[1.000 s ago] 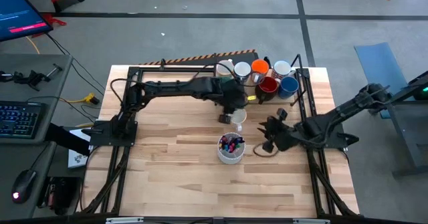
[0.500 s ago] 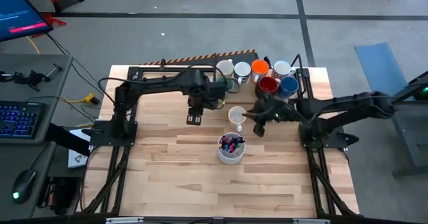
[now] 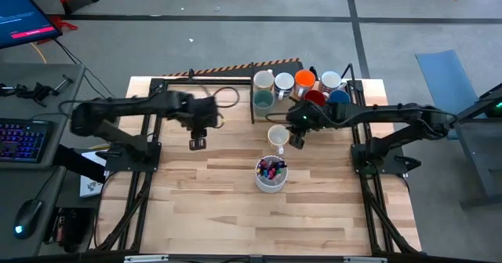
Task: Place coffee mugs
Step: Put the orange patterned mug on the shelf
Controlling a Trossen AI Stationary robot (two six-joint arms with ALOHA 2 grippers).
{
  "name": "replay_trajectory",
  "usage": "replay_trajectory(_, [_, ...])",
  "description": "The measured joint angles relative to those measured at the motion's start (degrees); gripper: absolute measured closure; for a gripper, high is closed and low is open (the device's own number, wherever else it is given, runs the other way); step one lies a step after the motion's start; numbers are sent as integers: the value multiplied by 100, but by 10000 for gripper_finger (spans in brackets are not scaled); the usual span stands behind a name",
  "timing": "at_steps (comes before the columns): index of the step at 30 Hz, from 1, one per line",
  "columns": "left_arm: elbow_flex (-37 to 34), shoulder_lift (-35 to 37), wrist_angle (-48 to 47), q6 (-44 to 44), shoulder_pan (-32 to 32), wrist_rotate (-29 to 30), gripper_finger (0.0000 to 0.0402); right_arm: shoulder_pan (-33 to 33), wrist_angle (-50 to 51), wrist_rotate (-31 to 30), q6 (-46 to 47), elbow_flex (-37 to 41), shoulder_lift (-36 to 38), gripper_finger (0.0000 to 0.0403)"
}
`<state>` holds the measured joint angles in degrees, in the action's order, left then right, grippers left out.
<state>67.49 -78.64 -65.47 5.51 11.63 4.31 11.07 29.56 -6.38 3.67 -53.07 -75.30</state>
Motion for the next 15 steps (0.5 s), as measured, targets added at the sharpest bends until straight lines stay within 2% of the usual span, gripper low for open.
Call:
replay_trajectory(6, [-1676, 1692, 1329, -369, -79, 54, 298, 303, 433, 90, -260, -551, -534, 327])
replay_trajectory(9, [-2440, 2417, 2353, -471, -126, 57, 298, 396, 777, 201, -318, -845, -815, 327])
replay_trajectory(15, [-3496, 3235, 4015, -498, -170, 37, 298, 405, 951, 415, -499, -1105, -1170, 327])
